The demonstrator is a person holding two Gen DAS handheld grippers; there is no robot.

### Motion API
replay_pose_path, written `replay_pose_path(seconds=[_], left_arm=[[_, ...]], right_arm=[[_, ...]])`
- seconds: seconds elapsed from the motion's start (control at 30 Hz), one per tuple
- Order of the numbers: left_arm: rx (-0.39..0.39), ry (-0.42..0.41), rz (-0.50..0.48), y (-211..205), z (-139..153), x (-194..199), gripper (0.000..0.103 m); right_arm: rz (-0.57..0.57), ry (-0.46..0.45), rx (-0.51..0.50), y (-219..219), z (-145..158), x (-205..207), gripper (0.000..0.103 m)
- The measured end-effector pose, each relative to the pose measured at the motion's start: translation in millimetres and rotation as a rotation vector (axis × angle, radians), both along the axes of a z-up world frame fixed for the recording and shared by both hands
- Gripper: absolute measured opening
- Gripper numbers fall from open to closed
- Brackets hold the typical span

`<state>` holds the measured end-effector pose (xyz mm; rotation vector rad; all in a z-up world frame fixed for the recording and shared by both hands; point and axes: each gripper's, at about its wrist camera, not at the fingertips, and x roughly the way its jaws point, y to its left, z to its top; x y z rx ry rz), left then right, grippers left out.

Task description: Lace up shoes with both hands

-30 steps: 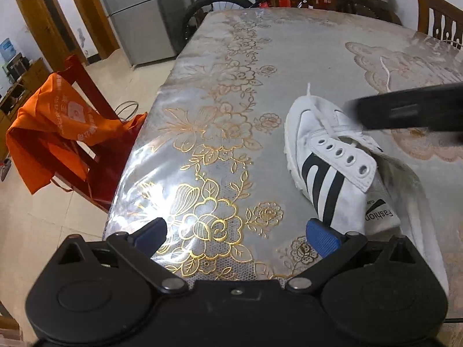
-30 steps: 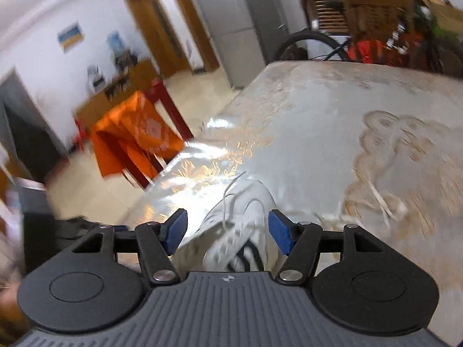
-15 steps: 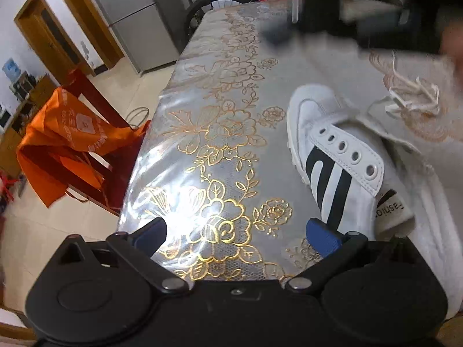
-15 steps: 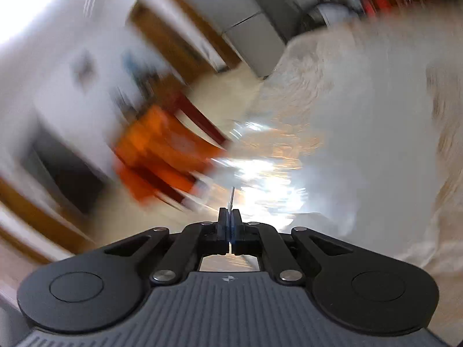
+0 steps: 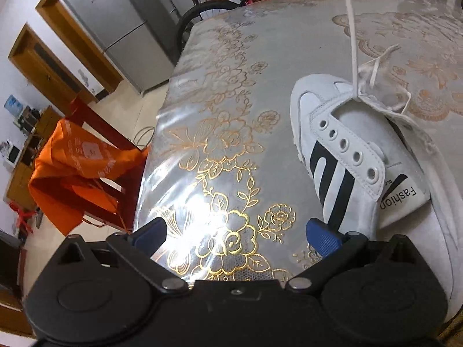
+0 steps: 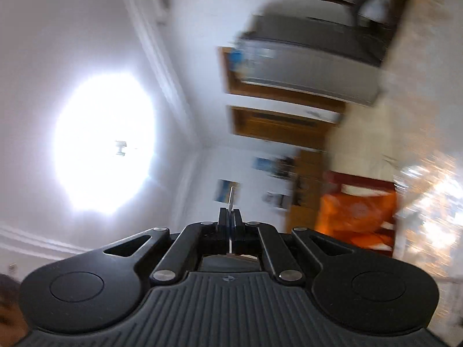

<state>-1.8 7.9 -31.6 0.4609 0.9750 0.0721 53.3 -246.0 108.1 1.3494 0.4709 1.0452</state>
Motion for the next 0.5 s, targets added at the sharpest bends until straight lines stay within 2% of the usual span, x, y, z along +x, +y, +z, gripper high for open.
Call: replay_pose_path(seconds=[0.13, 0.2, 0.3, 0.4, 0.5], left_arm=[[0.025, -0.005, -0.019, -5.1, -0.4, 0.1, 0.103], [0.035, -0.006, -0.029, -7.9, -0.6, 0.5, 0.103], [0.033, -0.005, -0.041, -11.3, -0.4, 1.1, 0.103], [0.049, -0.016, -0.070, -16.1, -0.2, -0.8, 0.103], [0.052, -0.029, -0.078, -15.9, -1.1, -2.2, 0.103]], right_arm=[[-0.091, -0.165, 0.012, -28.4, 58.0, -15.4, 0.001], [-0.147, -0.262, -0.012, -45.0, 90.6, -27.2, 0.001], [-0.206, -0.361, -0.025, -64.3, 128.0, -41.9, 0.001], [-0.281, -0.440, -0.114, -75.5, 157.9, -57.9, 0.001], [-0.290, -0.417, -0.262, -71.9, 154.0, -60.7, 0.001]])
